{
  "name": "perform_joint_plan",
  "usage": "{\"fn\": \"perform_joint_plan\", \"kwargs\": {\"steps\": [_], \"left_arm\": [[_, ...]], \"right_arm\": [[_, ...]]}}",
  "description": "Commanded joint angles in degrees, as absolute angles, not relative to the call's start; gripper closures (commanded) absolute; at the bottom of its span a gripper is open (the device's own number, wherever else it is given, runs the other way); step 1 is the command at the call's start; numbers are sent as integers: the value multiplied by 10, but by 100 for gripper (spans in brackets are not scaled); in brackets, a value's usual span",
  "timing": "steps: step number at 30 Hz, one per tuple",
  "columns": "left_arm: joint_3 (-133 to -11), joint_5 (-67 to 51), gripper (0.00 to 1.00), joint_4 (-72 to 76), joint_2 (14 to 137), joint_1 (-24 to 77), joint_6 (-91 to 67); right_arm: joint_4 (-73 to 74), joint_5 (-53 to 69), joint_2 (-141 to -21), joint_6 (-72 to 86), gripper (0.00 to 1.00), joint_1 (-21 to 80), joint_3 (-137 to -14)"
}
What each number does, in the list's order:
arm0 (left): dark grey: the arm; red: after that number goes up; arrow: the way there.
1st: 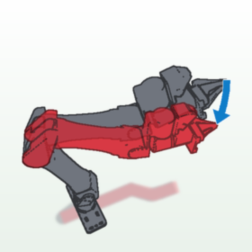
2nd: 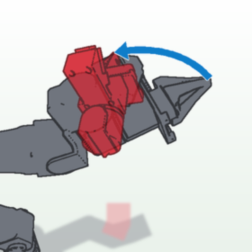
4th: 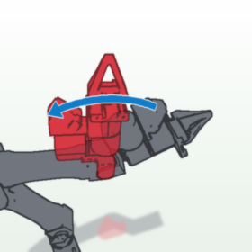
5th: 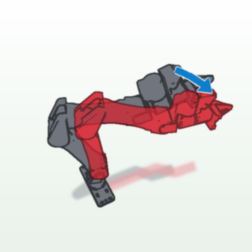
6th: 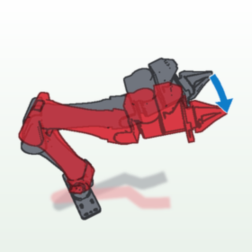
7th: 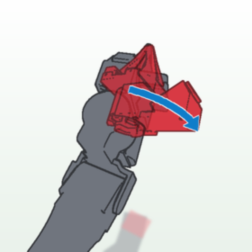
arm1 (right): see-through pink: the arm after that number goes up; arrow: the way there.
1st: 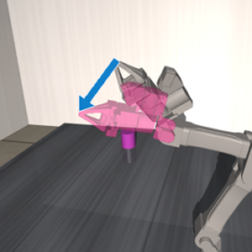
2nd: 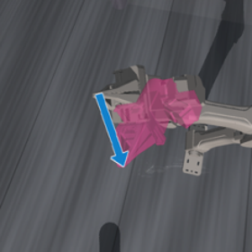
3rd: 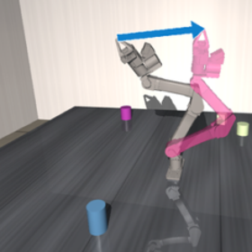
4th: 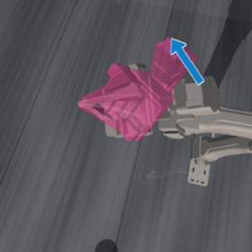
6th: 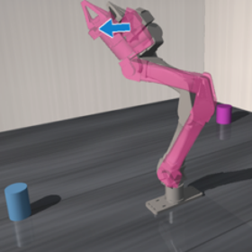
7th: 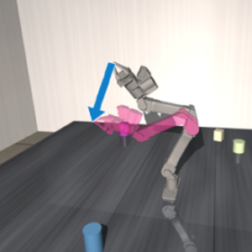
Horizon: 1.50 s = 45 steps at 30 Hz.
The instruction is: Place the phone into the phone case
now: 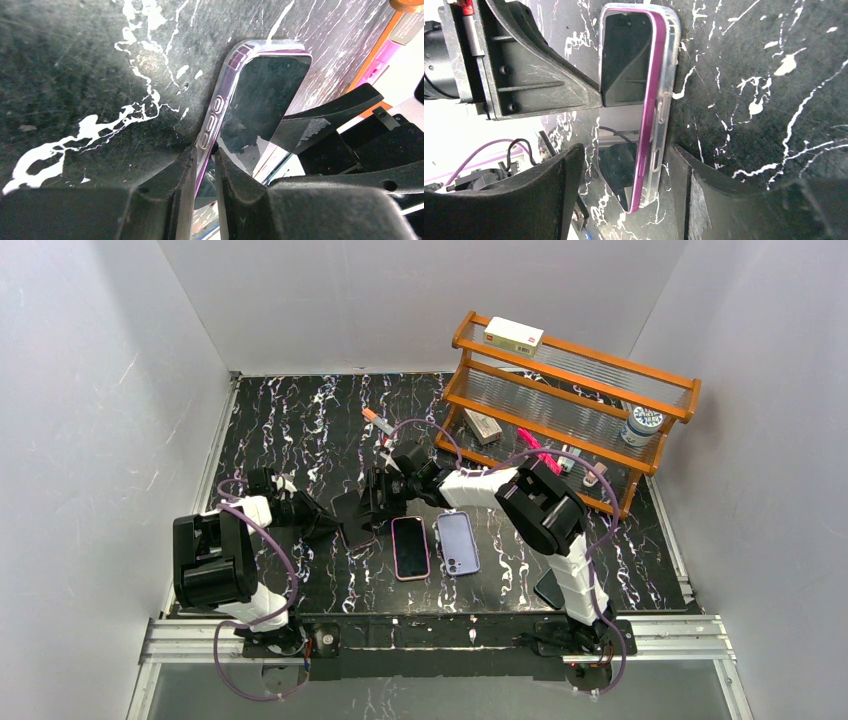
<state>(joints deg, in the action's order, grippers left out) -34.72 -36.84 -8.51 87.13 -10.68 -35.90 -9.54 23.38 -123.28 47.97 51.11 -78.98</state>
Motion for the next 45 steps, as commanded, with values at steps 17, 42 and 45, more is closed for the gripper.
{"fn": "perform_joint_plan", "kwargs": {"steps": [17, 42, 45], "left_arm": [[-301, -457, 83, -4, 889, -103, -434], [-303, -434, 81, -9, 892, -103, -419], [-304, -432, 79, -11, 891, -103, -419]], "right_arm": [[-297, 399, -1284, 640, 31, 470, -823], [-285, 442, -1295, 610, 41, 479, -816], [-288, 450, -1300, 614, 41, 481, -820]]}}
